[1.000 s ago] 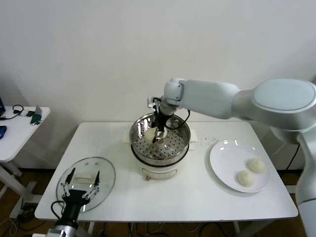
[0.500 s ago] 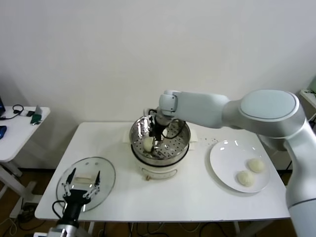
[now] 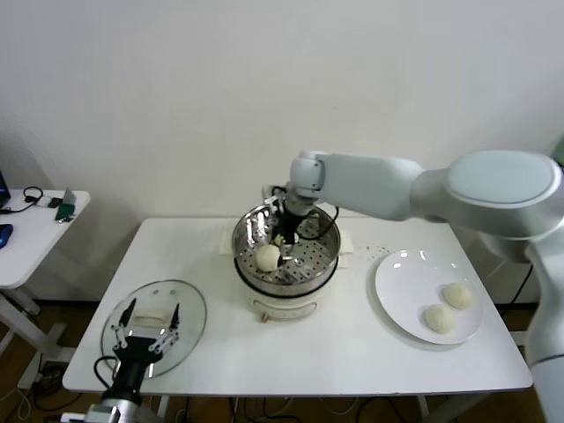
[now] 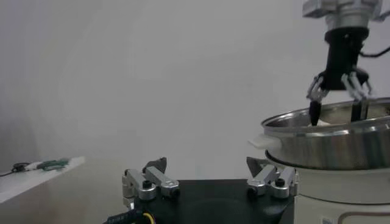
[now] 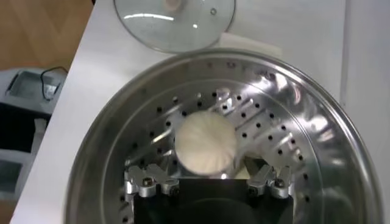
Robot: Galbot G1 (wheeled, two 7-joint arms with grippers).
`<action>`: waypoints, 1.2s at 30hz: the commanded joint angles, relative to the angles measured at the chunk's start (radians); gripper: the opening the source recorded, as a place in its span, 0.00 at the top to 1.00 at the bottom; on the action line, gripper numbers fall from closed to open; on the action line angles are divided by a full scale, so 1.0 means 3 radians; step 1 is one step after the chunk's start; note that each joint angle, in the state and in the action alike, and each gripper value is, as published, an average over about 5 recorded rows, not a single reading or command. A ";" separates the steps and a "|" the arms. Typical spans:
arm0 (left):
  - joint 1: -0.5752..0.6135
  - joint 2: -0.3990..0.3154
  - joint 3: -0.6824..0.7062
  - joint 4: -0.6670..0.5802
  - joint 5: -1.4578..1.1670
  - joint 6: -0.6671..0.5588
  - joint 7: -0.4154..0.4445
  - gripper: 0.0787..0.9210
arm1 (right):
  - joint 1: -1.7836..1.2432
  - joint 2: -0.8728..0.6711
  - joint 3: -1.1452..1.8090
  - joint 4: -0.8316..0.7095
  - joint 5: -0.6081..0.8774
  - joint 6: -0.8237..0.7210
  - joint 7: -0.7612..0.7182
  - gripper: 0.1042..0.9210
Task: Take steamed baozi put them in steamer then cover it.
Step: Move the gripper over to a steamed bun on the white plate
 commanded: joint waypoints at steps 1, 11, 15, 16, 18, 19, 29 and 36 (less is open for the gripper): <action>-0.0048 -0.0031 -0.0027 -0.0053 -0.0040 0.0096 -0.0005 0.12 | 0.0598 -0.0848 -0.0127 0.0565 -0.0144 0.0059 -0.0166 0.12; -0.0104 -0.0099 -0.0017 -0.0148 -0.0031 0.0180 0.0007 0.12 | 0.0631 -0.2082 -0.0236 0.1179 -0.0938 0.0078 -0.0183 0.12; -0.0101 -0.0099 -0.0020 -0.0177 -0.0024 0.0199 0.0009 0.12 | 0.0431 -0.2474 -0.0185 0.1294 -0.1253 0.0071 -0.0176 0.12; -0.0100 -0.0101 -0.0021 -0.0187 -0.0021 0.0205 0.0009 0.12 | 0.0351 -0.2553 -0.0144 0.1299 -0.1346 0.0080 -0.0176 0.12; -0.0098 -0.0109 -0.0024 -0.0206 -0.0011 0.0218 0.0009 0.12 | 0.0121 -0.2698 -0.0005 0.1278 -0.1544 0.0103 -0.0184 0.12; -0.0096 -0.0115 -0.0026 -0.0212 -0.0003 0.0221 0.0009 0.12 | -0.0022 -0.2766 0.0098 0.1253 -0.1643 0.0115 -0.0190 0.12; -0.0030 -0.0202 -0.0062 -0.0207 0.0112 0.0227 0.0003 0.12 | -0.1582 -0.3087 0.1364 0.0861 -0.2400 0.0282 -0.0321 0.12; -0.0038 -0.0274 -0.0044 -0.0200 0.0195 0.0251 -0.0001 0.12 | -0.1973 -0.2916 0.1732 0.0654 -0.2528 0.0321 -0.0348 0.12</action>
